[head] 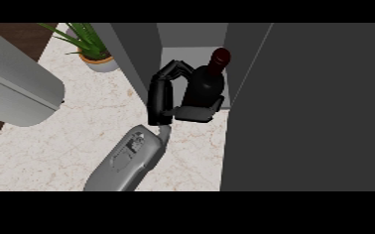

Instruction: Pick up the wine, place it into the cabinet and close the cabinet

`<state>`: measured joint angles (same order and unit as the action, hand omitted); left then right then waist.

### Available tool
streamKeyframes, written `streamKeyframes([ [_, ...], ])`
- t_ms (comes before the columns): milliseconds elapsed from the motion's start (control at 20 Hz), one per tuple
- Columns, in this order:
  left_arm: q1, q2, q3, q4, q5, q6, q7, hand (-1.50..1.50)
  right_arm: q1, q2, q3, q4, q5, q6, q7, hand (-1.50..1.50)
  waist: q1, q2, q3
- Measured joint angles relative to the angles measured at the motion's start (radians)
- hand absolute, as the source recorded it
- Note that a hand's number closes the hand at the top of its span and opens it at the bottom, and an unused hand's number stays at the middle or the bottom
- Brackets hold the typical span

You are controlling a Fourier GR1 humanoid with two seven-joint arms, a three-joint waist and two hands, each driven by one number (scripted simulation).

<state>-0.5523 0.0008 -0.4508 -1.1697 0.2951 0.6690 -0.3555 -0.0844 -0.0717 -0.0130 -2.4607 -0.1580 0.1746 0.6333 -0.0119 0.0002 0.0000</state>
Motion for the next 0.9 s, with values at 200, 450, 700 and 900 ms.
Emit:
streamKeyframes([
  [200, -0.027, 0.003, 0.045, 0.048, 0.024, -0.025, -0.027, 1.5, -0.017, 0.007, 0.017, 0.006, 0.005, -0.008, 0.004, -1.5, 0.002, 0.0, 0.0],
  [450, -0.046, 0.006, 0.09, 0.093, 0.043, -0.05, -0.043, 1.5, 0.009, 0.001, -0.006, -0.004, -0.008, 0.003, 0.003, -1.5, -0.001, -0.001, 0.0],
  [700, -0.095, 0.005, 0.135, 0.166, 0.065, -0.099, -0.049, 1.5, 0.003, 0.007, 0.004, 0.012, -0.006, -0.002, 0.003, -1.5, -0.002, 0.0, 0.0],
  [900, -0.13, 0.003, 0.159, 0.245, 0.097, -0.128, -0.072, 1.5, 0.018, 0.012, 0.007, 0.022, -0.006, 0.009, -0.02, -1.5, -0.004, 0.001, 0.0],
])
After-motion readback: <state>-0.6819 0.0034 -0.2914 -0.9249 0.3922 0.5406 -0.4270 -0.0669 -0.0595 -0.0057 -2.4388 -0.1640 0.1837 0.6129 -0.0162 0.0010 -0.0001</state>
